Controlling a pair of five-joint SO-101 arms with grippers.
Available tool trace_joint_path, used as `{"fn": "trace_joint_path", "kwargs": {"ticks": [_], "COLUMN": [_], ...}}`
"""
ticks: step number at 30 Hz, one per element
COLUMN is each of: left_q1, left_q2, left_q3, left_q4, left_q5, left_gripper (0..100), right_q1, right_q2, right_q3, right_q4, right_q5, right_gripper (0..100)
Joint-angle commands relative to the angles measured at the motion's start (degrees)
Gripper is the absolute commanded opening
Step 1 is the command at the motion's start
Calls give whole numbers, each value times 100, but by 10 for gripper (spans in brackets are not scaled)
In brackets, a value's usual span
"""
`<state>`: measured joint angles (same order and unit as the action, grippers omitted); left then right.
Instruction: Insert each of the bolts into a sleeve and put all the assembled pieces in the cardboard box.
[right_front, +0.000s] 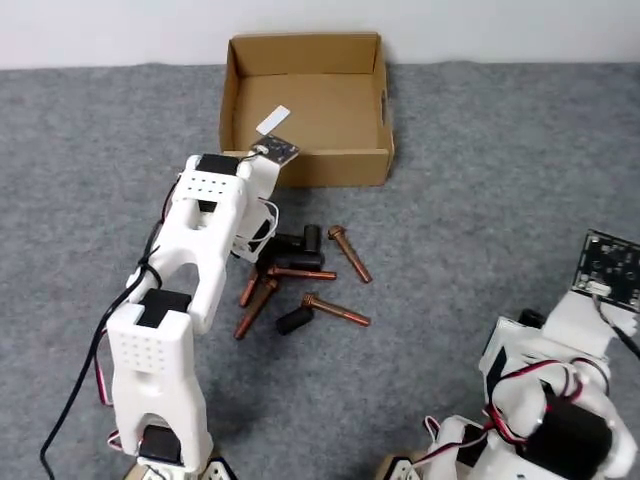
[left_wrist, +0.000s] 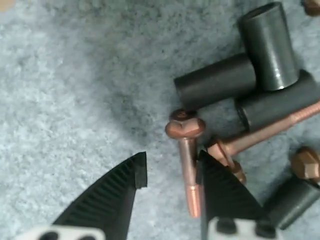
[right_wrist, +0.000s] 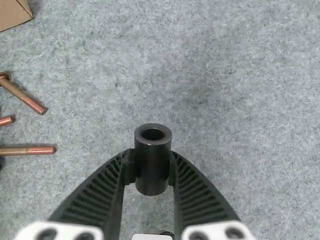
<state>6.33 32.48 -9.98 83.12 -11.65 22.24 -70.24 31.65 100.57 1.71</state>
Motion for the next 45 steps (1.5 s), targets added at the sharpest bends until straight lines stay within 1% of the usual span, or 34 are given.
{"fn": "trace_joint_path", "kwargs": {"ticks": [1,5,8,17,22,26,28,30,33,37,40,42,45], "left_q1": [185,211,211,185,229,229,229,290,431,484,492,457,431], "left_q2": [-53,-44,-35,431,571,563,519,422,26,-905,-1662,-2259,-3420], "left_q3": [-224,-207,-207,-233,-356,-426,-426,-558,-620,-602,-576,-286,602], "left_q4": [-220,-484,-501,-193,-211,-202,-79,325,888,1248,1688,1741,1732], "left_q5": [-26,-18,-18,-18,-18,-18,-26,-62,-53,-35,-26,0,105], "left_gripper": [177,177,177,172,94,2,6,6,6,5,6,6,6], "right_q1": [84,84,84,84,84,84,75,66,57,57,57,57,48], "right_q2": [22,22,22,22,22,22,22,22,22,22,-4,-119,-462], "right_q3": [-18,-18,-18,-18,-18,-26,-35,-62,-62,-62,-114,-193,-193], "right_q4": [198,198,198,180,180,180,189,198,198,198,198,198,171], "right_q5": [-53,-53,-53,-53,-53,-53,-53,-53,-53,-53,-53,-53,-9], "right_gripper": [8,8,8,8,8,8,8,8,8,8,8,8,8]}}
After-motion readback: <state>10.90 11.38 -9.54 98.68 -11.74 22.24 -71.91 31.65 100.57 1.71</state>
